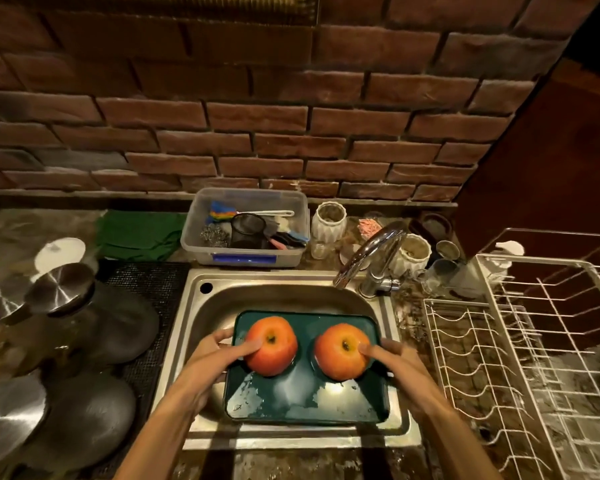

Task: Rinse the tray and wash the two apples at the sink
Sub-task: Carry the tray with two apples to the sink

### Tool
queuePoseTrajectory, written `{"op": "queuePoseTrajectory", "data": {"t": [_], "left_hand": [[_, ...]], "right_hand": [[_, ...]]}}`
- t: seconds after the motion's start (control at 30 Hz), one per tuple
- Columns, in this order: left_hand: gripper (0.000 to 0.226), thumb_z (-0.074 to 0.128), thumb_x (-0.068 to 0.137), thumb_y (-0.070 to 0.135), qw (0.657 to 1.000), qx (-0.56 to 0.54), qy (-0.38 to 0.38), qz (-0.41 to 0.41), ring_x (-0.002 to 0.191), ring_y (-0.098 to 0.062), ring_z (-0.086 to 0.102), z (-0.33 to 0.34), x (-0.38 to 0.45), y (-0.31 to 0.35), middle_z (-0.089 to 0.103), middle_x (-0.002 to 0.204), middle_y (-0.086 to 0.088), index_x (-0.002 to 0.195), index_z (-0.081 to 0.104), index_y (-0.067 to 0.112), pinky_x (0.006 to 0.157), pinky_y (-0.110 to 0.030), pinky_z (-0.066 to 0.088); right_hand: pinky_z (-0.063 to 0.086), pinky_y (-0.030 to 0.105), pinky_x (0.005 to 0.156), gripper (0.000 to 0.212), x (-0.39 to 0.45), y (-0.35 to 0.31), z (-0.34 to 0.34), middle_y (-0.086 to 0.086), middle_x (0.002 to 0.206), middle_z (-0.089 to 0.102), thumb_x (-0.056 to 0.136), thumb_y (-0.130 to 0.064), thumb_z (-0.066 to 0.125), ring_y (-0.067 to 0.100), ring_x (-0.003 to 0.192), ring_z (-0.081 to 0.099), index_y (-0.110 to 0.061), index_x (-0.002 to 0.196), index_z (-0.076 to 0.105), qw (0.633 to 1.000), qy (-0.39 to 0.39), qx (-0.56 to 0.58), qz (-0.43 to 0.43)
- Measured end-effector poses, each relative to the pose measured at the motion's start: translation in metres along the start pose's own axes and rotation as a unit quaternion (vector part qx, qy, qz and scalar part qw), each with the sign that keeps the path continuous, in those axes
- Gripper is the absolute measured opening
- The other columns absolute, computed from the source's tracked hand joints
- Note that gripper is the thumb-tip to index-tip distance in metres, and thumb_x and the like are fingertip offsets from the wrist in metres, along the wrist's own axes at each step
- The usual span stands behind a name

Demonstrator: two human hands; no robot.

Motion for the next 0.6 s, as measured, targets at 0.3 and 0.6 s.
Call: {"op": "queuePoseTrajectory", "data": {"t": [0.3, 0.6], "left_hand": [[0.085, 0.097, 0.052, 0.024, 0.999, -0.012, -0.019, -0.044, 0.076, -0.012, 0.075, -0.004, 0.073, -0.026, 0.078, 0.089, -0.004, 0.125, 0.052, 0.019, 0.06, -0.027, 0.053], [0.078, 0.078, 0.076, -0.006, 0.994, -0.043, 0.001, -0.096, 0.087, -0.022, 0.067, -0.012, 0.134, -0.073, 0.068, 0.107, -0.016, 0.145, 0.042, 0.004, 0.067, -0.026, 0.051]], "right_hand": [[0.04, 0.048, 0.113, 0.093, 0.074, 0.04, 0.019, 0.017, 0.147, 0.049, 0.072, -0.024, 0.086, 0.033, 0.131, 0.05, -0.004, 0.149, 0.038, 0.997, 0.011, -0.003, 0.081], [0.048, 0.036, 0.095, 0.102, 0.12, 0.077, 0.042, 0.008, 0.128, 0.058, 0.058, -0.034, 0.091, 0.023, 0.112, 0.059, -0.009, 0.144, 0.043, 0.992, 0.001, 0.008, 0.123]]}}
Point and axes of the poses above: each hand's wrist, its own x-axis towards the middle knuckle, its own z-axis out of the palm, y = z × x, the point moved 8 cm from there along x, towards the middle knuckle
